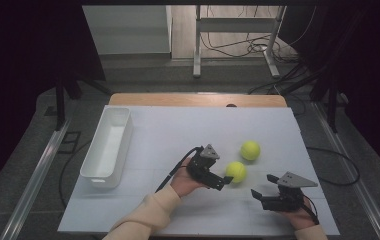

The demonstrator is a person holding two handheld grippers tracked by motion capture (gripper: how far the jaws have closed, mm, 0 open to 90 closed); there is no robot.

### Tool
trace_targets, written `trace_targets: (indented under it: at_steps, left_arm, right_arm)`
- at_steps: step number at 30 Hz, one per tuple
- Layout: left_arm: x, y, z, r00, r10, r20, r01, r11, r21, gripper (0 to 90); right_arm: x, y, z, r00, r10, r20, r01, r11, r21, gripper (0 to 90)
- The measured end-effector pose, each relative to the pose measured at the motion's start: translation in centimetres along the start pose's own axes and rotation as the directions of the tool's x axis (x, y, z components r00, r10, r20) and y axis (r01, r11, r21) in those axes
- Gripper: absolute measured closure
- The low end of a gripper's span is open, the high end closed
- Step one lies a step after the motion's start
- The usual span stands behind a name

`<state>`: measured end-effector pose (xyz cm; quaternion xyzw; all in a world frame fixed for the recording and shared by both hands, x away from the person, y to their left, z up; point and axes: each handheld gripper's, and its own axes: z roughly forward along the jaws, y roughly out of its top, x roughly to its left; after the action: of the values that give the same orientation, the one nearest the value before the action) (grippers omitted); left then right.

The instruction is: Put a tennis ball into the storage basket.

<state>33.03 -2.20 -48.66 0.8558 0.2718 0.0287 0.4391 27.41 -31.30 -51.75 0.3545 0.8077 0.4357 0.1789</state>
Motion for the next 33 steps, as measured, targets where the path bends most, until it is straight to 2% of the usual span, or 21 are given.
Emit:
trace_targets:
  at_steps: [33]
  left_arm:
    - [-0.2,1.5,3.7,0.9998,0.009,0.016,-0.010,0.9986,0.053,6.8]
  right_arm:
    - [0.0,0.0,0.0,1.0000,-0.003,-0.001,0.003,1.000,0.000,16.4]
